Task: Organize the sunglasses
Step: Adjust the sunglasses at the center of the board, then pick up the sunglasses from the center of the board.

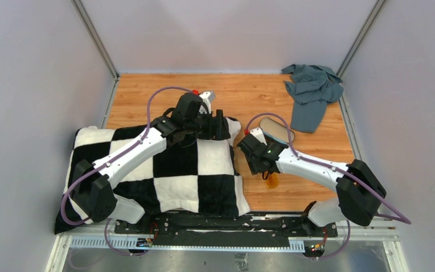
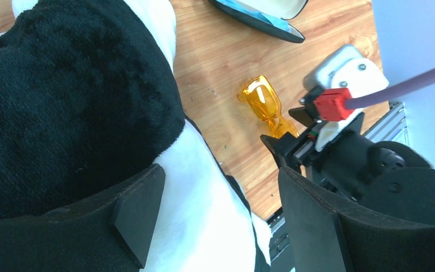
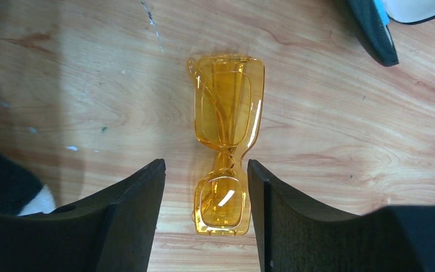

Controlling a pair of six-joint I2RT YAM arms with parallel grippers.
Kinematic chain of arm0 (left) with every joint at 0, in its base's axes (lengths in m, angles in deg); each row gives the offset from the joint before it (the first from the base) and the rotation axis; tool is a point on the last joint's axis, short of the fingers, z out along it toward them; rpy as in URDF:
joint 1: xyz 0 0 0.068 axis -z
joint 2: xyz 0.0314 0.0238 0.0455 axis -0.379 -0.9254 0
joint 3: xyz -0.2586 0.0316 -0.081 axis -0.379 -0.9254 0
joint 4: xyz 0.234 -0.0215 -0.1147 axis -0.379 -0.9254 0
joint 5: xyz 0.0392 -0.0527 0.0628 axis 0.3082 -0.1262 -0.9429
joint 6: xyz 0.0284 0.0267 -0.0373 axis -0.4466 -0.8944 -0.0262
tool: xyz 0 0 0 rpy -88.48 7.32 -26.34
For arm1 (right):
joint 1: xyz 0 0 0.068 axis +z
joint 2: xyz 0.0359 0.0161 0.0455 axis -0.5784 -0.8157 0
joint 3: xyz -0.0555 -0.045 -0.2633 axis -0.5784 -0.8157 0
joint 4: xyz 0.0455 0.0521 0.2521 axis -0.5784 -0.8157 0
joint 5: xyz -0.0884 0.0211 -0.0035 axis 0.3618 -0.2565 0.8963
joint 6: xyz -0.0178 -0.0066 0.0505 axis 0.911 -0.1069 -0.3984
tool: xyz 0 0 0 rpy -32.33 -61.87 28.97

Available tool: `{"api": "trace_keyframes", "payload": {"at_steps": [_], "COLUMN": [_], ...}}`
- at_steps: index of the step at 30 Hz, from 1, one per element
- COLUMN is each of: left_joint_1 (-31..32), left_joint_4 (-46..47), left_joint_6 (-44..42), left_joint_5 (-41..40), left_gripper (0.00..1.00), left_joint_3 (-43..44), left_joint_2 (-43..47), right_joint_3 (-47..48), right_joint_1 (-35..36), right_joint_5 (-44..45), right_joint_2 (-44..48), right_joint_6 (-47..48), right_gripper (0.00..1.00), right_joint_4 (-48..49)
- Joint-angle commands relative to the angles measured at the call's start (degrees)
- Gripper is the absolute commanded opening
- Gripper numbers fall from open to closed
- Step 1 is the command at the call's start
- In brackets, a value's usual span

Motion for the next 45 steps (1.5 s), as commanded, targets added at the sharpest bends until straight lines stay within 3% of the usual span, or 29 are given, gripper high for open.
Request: {"api": "trace_keyframes", "payload": {"at_steps": [1, 11, 17, 36, 45], "left_joint_1": [-0.2, -0.3, -0.1, 5.6, 6.5], "left_joint_4": [0.5, 0.6, 1.1, 0.8, 0.3], "left_joint_6": [0.0, 0.1, 0.2, -0.7, 0.1], "left_joint_5": [1.5, 2.5, 3.4, 4.1, 5.1], "left_gripper": [0.78, 0.78, 0.79, 0.79, 0.79], "left_joint_3": [-1.2, -1.7, -1.2, 7.4, 16.5], "left_joint_2": [0.3, 0.4, 0.2, -7.0, -16.9], "right_joint_3": [1.1, -6.9, -10.3, -13.3, -13.3], "right_joint_1": [-0.4, -17.2, -23.8, -26.0, -25.5], "right_joint_5": [-1.6, -24.2, -36.1, -32.4, -28.4], "right_joint_2": [3.8, 8.6, 7.8, 3.9, 7.6], "right_joint_6": [0.0, 6.6, 9.0, 8.4, 7.7], "right_gripper": [0.62, 0.66, 0.61, 0.43, 0.30], "right_joint_4": [-0.6, 7.7, 11.8, 15.4, 13.4]}}
